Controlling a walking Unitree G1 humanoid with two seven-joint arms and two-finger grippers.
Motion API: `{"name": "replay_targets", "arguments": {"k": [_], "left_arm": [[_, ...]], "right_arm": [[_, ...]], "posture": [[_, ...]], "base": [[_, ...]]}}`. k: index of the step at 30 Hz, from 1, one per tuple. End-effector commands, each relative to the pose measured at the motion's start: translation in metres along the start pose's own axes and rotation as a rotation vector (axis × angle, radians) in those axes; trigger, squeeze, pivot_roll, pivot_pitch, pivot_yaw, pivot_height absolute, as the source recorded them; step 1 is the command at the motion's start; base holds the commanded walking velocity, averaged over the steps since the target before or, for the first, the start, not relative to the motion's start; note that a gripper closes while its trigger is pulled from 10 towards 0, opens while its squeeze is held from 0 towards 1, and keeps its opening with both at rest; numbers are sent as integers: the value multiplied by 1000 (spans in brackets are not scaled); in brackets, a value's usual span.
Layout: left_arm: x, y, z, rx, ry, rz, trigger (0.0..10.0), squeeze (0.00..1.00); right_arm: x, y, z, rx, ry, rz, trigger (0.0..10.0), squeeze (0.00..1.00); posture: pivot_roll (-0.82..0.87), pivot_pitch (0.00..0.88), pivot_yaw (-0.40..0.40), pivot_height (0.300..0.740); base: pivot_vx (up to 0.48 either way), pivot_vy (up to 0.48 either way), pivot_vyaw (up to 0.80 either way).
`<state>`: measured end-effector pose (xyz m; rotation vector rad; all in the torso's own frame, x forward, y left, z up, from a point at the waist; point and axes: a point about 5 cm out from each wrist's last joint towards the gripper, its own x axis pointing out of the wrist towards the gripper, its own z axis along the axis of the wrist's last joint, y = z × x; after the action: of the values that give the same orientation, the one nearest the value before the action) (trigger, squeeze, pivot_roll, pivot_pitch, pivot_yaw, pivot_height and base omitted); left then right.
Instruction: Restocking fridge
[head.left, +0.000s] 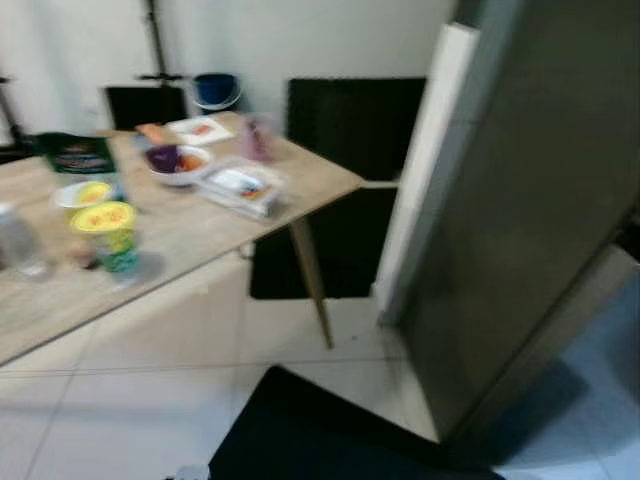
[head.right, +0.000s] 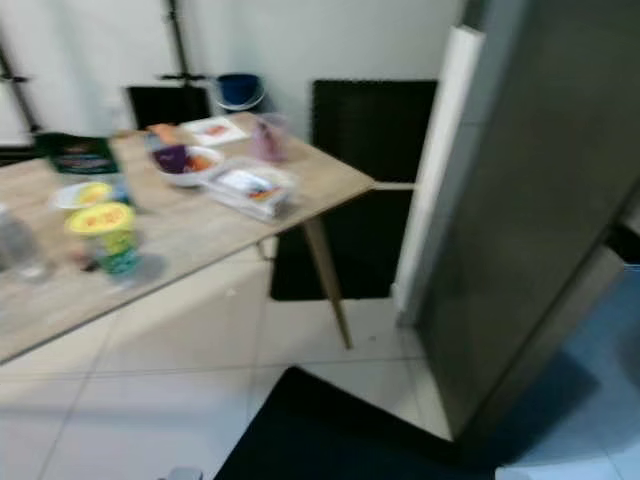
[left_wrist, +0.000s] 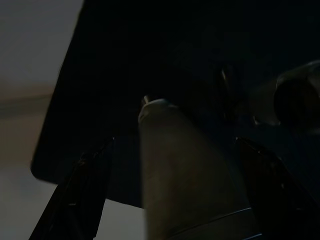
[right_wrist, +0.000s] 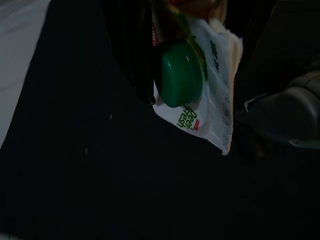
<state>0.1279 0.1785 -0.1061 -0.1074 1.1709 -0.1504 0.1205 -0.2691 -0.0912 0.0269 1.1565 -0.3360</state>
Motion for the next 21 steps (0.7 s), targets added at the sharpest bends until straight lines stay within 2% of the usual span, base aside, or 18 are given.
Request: {"name": "replay_targets", "arguments": {"k": [1,21], "left_arm": [[1,-5,-7,-18,22,-10,10000,0],[1,-6,-3,-32,-4,-29,10000,0]], "right_arm": [[0,1,2,-6,1,1,10000,0],[0,1,1,-11,4,0,10000,0]], "posture": [[-40,0,-13,740],[-42,0,-15,740]], "base": [[0,0,-763],[0,0,-763]]}}
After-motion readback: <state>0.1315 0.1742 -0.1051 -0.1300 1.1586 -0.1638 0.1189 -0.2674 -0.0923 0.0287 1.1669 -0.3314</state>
